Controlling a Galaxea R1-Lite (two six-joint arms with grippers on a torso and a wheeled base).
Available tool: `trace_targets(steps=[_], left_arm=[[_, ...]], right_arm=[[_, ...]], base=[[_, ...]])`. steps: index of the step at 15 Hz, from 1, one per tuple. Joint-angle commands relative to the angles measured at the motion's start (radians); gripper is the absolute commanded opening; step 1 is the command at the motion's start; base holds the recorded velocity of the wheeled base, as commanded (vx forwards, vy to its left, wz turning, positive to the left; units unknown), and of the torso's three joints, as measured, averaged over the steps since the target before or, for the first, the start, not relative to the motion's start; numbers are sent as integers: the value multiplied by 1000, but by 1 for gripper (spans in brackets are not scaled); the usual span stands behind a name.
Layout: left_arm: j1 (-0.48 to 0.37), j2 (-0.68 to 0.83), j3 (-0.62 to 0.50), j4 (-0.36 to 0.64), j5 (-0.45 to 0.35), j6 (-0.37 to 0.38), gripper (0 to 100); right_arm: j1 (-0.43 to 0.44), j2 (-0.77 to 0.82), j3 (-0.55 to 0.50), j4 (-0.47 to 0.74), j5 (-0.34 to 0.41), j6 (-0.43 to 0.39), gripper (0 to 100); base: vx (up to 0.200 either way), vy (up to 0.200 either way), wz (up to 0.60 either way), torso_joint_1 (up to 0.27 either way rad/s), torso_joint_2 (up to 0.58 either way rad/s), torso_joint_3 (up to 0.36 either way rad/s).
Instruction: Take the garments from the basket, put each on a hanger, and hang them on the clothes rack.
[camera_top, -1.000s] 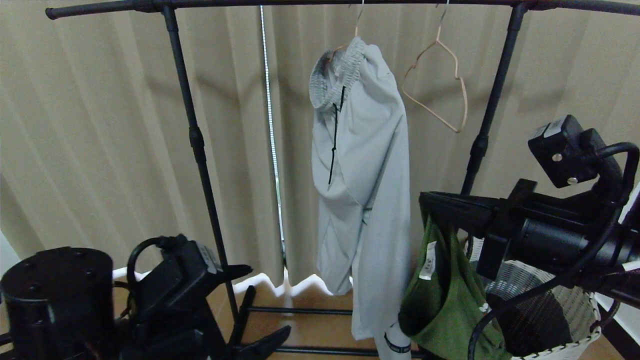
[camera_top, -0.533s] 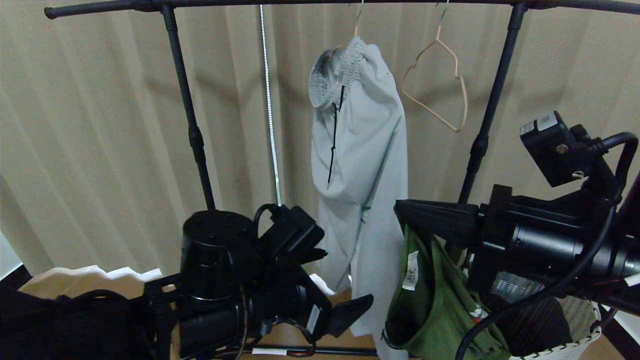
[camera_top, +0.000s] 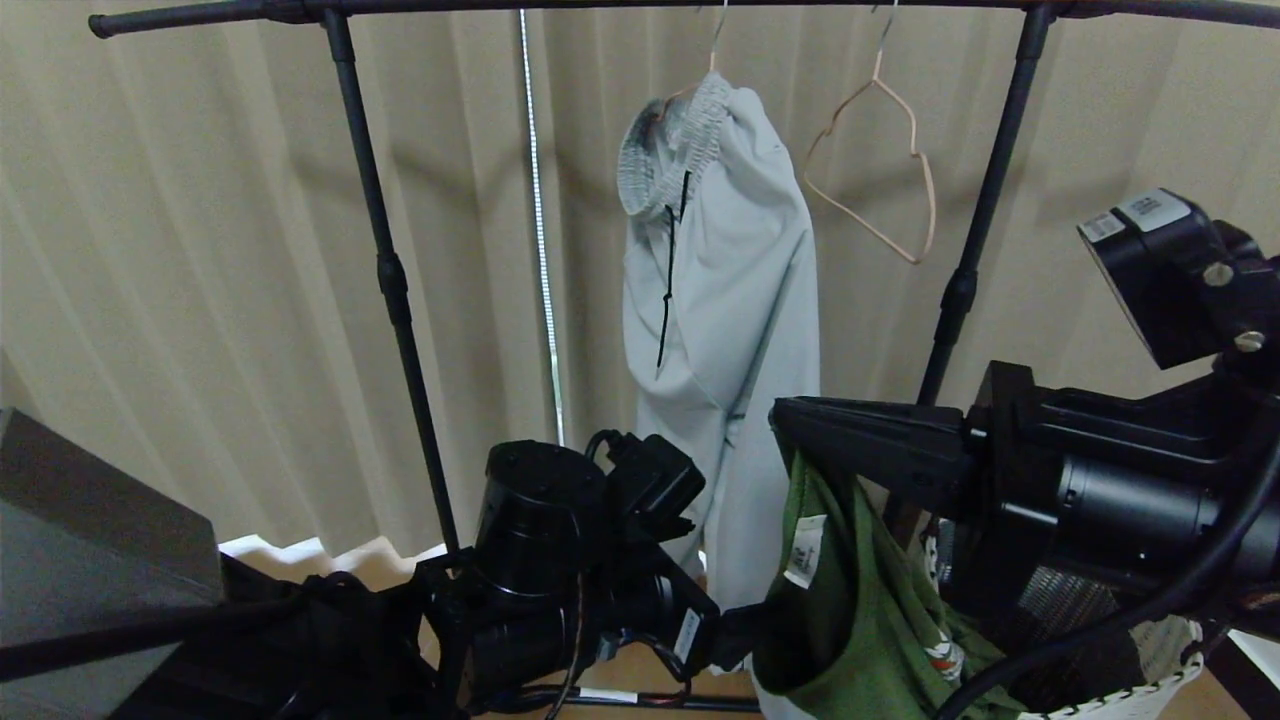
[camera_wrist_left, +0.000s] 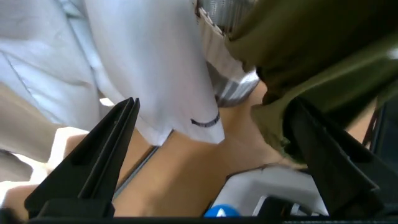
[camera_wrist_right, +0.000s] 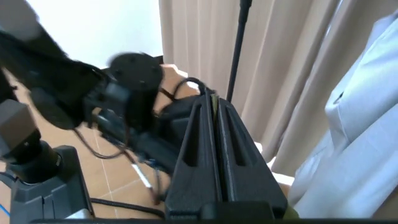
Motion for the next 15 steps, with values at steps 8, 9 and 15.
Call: trace_targets(steps=[8, 9, 15], left_arm=[[-29, 64, 17, -28, -22, -8, 100], [-27, 69, 17, -28, -24, -8, 100], [-21, 66, 120, -175, -8, 21, 0]], right_arm=[[6, -13, -40, -2, 9, 17, 0], [6, -13, -43, -2, 11, 17, 0], [-6, -15, -44, -2, 12, 17, 0]], base=[[0, 0, 0, 0, 0, 0], [0, 0, 0, 0, 0, 0], [0, 0, 0, 0, 0, 0]])
